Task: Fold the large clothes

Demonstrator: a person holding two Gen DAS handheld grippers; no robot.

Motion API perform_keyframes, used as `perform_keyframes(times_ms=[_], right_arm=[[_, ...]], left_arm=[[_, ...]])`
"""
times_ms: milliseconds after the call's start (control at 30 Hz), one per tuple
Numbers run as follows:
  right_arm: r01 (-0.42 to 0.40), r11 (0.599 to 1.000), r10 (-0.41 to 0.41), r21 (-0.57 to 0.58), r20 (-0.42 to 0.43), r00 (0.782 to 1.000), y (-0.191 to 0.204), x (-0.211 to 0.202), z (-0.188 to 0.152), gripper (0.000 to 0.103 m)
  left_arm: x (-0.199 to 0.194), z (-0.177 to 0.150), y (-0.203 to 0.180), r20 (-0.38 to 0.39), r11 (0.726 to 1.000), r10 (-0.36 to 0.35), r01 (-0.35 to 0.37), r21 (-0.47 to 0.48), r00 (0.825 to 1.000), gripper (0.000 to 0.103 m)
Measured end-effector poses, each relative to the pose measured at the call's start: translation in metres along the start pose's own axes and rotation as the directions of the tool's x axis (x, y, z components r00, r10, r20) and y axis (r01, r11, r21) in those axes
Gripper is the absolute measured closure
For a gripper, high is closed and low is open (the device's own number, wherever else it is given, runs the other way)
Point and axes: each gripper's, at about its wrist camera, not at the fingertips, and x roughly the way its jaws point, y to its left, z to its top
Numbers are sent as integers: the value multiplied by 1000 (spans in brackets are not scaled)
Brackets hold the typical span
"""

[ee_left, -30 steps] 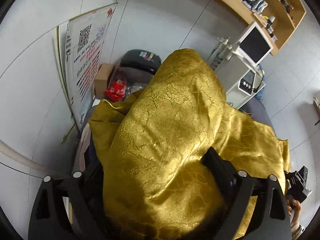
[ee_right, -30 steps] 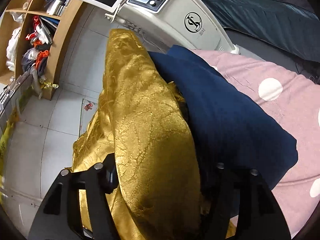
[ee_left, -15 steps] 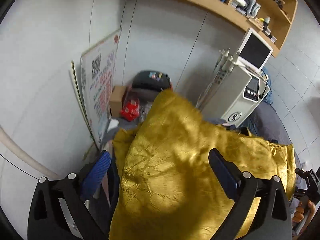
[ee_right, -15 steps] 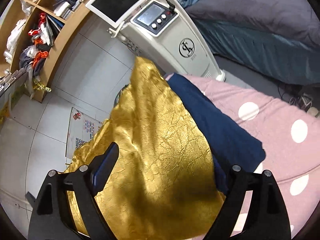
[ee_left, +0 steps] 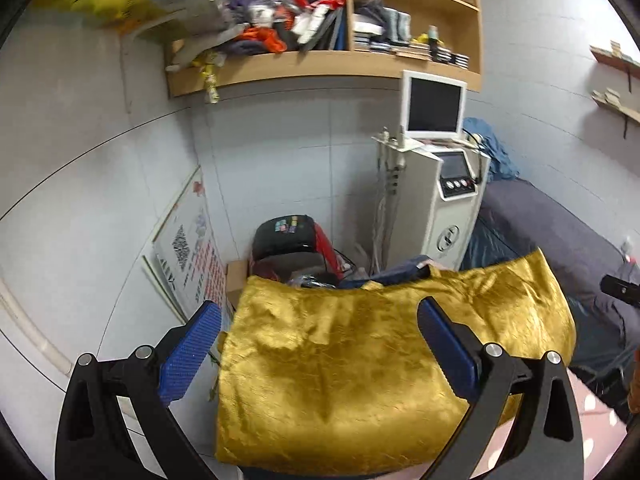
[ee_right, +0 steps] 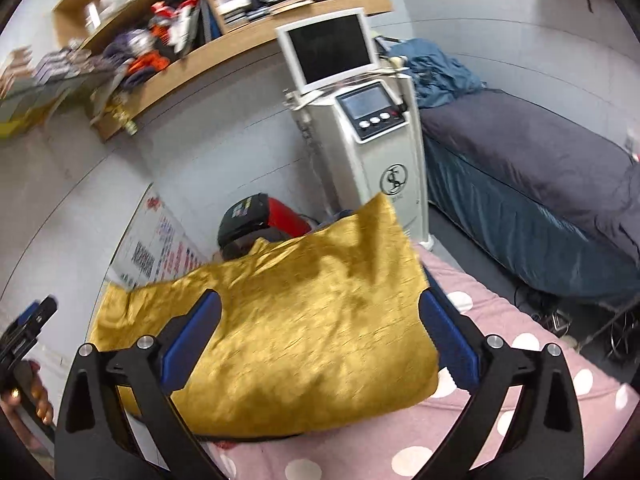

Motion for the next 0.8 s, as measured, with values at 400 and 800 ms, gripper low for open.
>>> perform_keyframes(times_ms=[400, 800], right_arm=[[20, 991, -43, -129, -175, 984, 46, -2, -42, 6], [67, 924, -167, -377, -240, 956, 98, 9, -79, 6]], left_arm=[[3, -50, -50, -251, 996, -57, 71, 47, 966, 6], [16, -88, -43, -439, 1000, 3, -2, 3, 899, 6]])
